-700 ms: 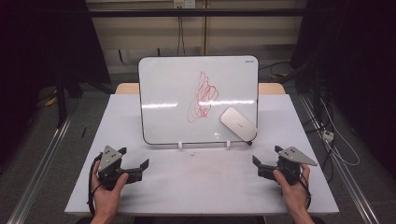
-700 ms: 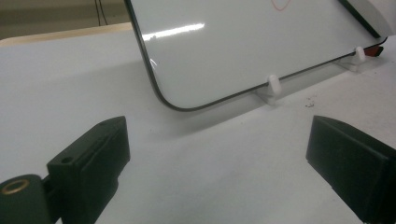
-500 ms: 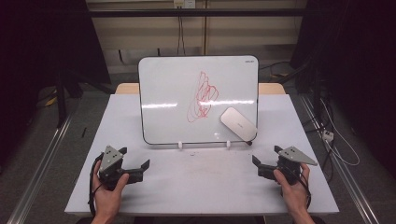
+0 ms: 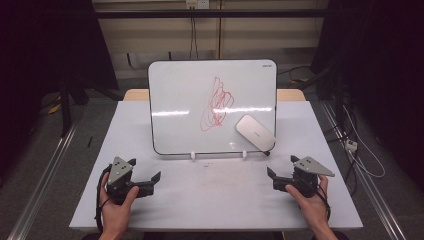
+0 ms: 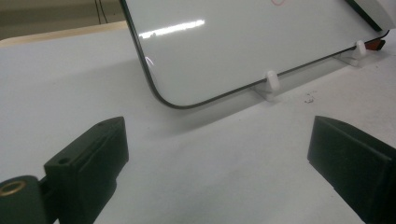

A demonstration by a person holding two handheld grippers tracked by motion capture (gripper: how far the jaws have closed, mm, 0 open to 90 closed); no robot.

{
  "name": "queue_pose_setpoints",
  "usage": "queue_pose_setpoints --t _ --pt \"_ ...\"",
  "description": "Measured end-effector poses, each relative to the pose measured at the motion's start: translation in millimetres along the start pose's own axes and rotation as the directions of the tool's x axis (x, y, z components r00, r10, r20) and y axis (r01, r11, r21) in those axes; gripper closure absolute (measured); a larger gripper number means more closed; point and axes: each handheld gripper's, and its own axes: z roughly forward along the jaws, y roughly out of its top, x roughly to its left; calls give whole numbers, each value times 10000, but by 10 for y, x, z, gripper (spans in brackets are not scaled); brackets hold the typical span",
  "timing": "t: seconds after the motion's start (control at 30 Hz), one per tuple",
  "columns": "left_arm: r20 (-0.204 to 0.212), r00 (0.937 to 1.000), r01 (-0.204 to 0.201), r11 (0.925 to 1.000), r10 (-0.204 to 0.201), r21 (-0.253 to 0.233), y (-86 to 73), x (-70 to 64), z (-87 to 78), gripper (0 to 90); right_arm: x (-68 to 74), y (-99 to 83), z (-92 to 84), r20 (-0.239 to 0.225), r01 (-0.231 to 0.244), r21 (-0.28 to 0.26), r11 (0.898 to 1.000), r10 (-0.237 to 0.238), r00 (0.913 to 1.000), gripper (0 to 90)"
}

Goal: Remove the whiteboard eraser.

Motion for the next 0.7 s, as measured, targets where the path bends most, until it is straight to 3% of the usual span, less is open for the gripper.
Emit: queue_pose_setpoints --t 0.17,0.2,0.3,0.4,0.53,0.7 --pt "53 10000 13 10000 -13 9 -7 -2 1 52 36 31 4 -140 39 -32 10000 -40 9999 68" --pt "172 9997 153 9998 -154 111 -13 8 4 52 60 75 -1 -151 217 122 9997 -215 9997 106" --pt "60 9997 241 9995 -242 185 -28 29 26 53 106 204 44 -310 127 -10 9999 -127 9994 77" --pt "78 9995 303 9995 -304 120 -26 45 20 55 172 309 96 -455 691 -63 9976 -693 9966 51" --pt "79 9993 353 9993 -354 151 -30 44 23 55 213 408 168 -531 855 -95 9963 -859 9949 52" --pt "57 9995 297 9995 -297 110 -23 45 11 56 242 524 217 -885 1104 491 9927 -1057 9904 87"
